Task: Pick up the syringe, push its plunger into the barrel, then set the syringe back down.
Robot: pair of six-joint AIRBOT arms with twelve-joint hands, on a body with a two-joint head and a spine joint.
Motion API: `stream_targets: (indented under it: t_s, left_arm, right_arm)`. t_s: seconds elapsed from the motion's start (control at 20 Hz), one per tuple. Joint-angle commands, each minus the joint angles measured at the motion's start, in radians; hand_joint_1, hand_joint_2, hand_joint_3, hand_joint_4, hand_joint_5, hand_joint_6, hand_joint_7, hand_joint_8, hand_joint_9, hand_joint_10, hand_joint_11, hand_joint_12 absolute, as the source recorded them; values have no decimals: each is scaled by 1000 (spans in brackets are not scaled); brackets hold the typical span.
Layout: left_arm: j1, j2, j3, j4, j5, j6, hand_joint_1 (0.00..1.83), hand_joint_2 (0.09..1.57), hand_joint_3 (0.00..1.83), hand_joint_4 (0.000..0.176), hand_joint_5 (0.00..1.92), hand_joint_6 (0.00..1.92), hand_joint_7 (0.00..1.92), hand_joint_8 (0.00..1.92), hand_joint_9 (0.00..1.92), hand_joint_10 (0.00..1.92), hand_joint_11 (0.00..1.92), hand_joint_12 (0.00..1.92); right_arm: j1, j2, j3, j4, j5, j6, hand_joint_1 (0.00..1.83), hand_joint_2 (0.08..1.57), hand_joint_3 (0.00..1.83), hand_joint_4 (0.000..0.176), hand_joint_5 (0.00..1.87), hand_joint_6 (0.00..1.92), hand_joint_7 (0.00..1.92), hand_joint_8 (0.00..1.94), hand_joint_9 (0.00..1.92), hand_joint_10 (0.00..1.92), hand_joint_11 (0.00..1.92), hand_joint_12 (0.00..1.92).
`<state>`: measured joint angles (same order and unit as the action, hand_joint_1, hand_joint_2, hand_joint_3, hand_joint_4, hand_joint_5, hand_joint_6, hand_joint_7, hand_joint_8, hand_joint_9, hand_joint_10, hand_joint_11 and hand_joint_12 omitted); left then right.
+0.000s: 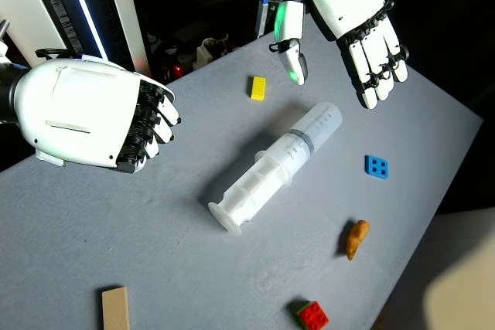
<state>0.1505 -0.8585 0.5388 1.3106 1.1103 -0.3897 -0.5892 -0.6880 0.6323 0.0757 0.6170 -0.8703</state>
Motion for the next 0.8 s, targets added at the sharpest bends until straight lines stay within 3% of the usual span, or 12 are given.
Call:
stream_targets:
  t_s: [0.0,0.1,0.15,0.2,0.6,0.75]
  left_arm:
    - [-10,-2,2,101,9,3,0,1045,146,0,0,17,2,20,0,20,0,22]
    - [-6,-2,1,101,9,3,0,1045,146,0,0,17,2,20,0,20,0,22]
    - [-4,-2,1,101,9,3,0,1112,28,0,0,0,0,0,0,0,0,0]
    - [-2,-2,1,101,9,3,0,1115,18,0,0,0,0,0,0,0,4,2]
    - [27,-2,-9,100,8,-4,0,1124,7,0,30,8,56,15,45,13,40,22]
    - [69,-5,-19,100,-11,-43,222,1053,0,0,24,1,64,1,44,2,24,40]
  right_arm:
    - [4,3,0,-3,116,0,27,929,163,0,0,1,8,8,1,1,0,133]
    - [4,3,0,-3,117,0,27,929,163,0,0,1,8,8,1,1,0,133]
    - [3,3,0,-3,118,0,1,997,31,0,0,0,16,2,15,1,0,192]
    - [3,3,0,-3,119,0,6,1008,12,0,0,0,18,2,17,1,0,186]
    - [3,3,0,-3,120,0,18,1014,2,0,15,2,37,2,38,3,0,244]
    - [3,3,0,-3,121,0,19,1027,5,0,15,1,39,1,35,1,0,201]
